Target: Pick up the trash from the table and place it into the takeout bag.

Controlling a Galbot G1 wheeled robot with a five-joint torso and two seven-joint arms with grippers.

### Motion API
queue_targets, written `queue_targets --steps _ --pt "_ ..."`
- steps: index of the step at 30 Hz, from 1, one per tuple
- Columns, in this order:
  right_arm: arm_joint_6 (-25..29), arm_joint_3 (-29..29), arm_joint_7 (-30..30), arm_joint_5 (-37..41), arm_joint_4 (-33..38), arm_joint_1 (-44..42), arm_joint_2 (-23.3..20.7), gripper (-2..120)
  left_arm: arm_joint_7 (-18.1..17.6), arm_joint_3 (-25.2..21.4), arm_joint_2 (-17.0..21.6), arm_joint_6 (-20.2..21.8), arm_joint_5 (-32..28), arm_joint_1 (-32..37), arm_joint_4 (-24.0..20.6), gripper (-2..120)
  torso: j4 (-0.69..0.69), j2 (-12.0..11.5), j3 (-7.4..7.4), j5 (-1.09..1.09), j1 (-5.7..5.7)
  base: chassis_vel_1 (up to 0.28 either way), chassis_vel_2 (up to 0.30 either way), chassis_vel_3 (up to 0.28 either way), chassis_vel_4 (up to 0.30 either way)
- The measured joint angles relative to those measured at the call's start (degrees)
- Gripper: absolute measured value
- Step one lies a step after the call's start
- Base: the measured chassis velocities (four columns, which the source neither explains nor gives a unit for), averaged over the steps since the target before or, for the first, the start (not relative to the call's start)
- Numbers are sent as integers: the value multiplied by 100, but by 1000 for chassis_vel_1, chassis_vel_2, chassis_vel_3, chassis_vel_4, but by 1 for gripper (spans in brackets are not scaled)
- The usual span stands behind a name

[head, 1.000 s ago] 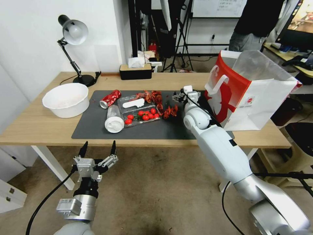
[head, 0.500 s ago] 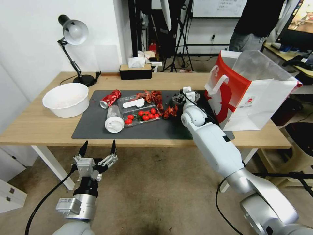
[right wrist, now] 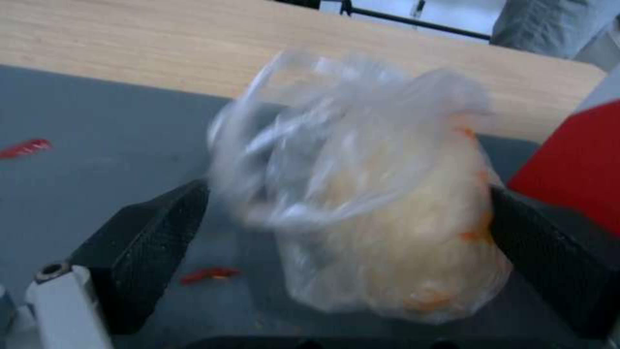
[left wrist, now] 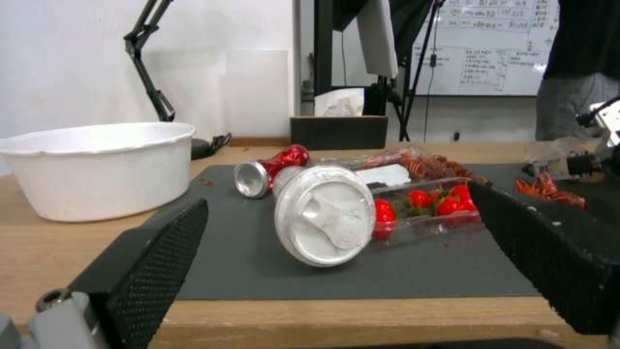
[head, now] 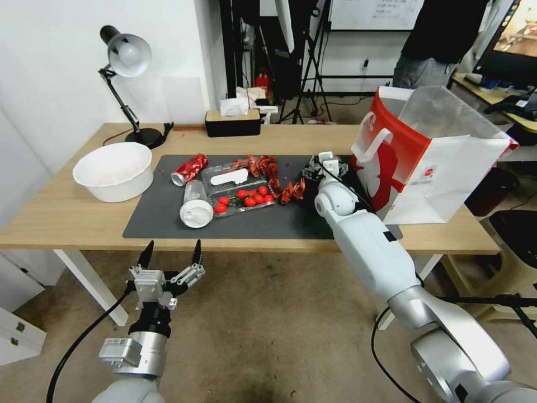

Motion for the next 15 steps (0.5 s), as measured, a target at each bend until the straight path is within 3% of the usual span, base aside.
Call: queue_targets --steps 15 --pt "168 73 -71 -11 -272 21 13 100 -6 26 -2 3 10 11 7 100 1 0 -1 0 -1 0 0 0 0"
